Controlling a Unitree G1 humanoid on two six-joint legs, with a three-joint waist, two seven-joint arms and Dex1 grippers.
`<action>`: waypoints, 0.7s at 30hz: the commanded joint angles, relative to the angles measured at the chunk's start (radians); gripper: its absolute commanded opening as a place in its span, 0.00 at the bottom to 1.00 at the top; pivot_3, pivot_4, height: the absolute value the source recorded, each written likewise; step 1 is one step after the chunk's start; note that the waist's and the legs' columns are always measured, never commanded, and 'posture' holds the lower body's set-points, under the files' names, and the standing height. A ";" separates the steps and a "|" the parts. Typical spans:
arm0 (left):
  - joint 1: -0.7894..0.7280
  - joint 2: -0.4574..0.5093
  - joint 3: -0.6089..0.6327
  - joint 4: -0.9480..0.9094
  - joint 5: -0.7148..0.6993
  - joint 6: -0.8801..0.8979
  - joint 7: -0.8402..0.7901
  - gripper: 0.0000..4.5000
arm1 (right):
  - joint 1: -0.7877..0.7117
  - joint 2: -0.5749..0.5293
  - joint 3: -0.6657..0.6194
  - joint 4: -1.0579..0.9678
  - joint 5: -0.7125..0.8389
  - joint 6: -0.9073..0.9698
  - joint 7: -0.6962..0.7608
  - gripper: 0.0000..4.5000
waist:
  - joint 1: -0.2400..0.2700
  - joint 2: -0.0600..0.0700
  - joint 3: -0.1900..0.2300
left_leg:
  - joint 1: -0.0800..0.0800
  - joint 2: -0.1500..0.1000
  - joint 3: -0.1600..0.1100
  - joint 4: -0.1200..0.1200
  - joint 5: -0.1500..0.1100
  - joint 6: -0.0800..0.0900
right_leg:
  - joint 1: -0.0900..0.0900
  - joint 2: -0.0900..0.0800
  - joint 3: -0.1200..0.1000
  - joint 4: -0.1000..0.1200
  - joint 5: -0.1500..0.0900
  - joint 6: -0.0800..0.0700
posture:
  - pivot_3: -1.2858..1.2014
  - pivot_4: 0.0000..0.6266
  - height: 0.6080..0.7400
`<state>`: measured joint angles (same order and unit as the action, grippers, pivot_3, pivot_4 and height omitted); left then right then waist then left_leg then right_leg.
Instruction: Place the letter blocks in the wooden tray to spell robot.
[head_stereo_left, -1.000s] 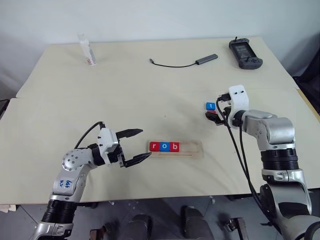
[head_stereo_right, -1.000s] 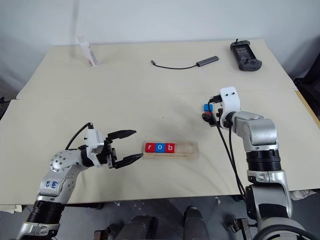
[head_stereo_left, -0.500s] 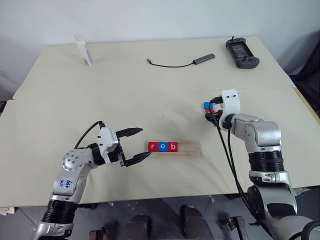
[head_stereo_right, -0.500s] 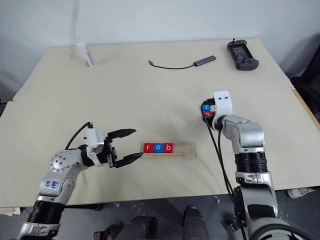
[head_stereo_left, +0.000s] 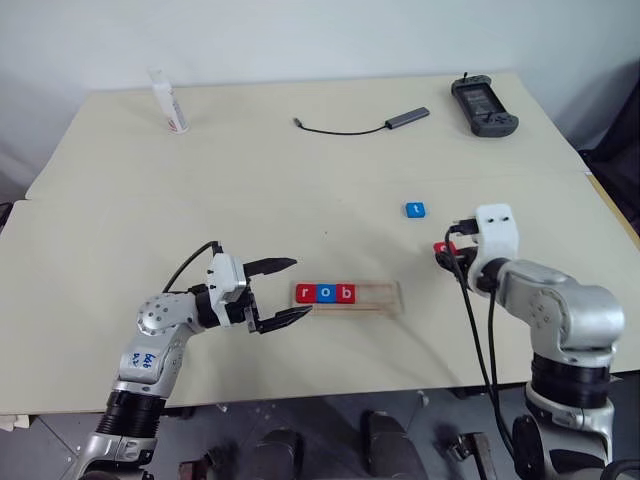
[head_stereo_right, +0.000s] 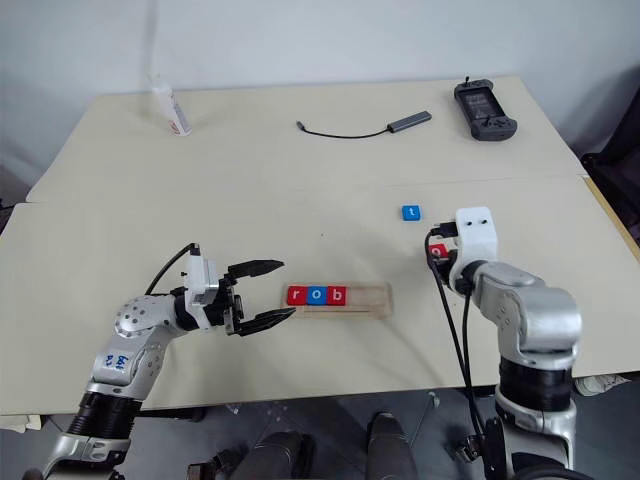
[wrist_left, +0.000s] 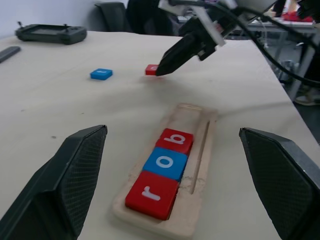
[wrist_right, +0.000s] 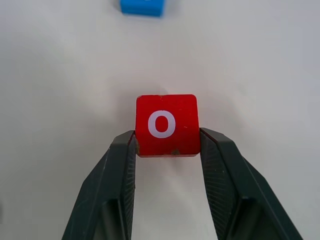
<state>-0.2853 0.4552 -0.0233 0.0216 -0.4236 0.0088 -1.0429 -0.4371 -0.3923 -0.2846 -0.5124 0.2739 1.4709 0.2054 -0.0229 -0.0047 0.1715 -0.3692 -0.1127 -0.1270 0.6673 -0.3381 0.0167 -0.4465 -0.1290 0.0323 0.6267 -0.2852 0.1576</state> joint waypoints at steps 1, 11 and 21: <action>-0.033 -0.009 -0.010 0.026 -0.004 -0.019 -0.038 1.00 | 0.097 0.062 -0.060 -0.247 0.028 0.139 -0.009 0.32 | 0.000 0.000 0.000 | 0.000 0.000 0.000 0.000 0.000 0.000 | 0.000 0.000 0.000 0.000 0.000 0.000 | 0.52 0.24 1.00; -0.069 -0.009 -0.014 0.061 0.000 -0.026 -0.091 1.00 | 0.230 0.085 -0.057 -0.331 0.057 0.142 0.043 0.76 | -0.001 0.000 0.000 | 0.001 -0.001 0.001 0.000 0.000 0.000 | 0.000 -0.001 0.001 0.001 0.000 0.000 | 0.52 0.24 1.00; -0.018 0.009 0.002 0.016 -0.003 -0.035 -0.090 1.00 | 0.364 -0.476 0.051 -0.040 0.097 -0.600 0.681 0.90 | 0.015 0.000 0.000 | 0.001 -0.001 0.002 0.000 -0.001 0.002 | 0.001 0.000 0.001 -0.003 0.000 0.000 | 0.52 0.24 1.00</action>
<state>-0.3180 0.4554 -0.0365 0.0816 -0.4236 -0.0119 -1.1364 -0.0770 -0.8077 -0.2843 -0.6522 0.4211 1.1112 0.7368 -0.0082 -0.0051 0.1713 -0.3672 -0.1138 -0.1236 0.6672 -0.3391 0.0185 -0.4447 -0.1294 0.0334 0.6217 -0.2850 0.1581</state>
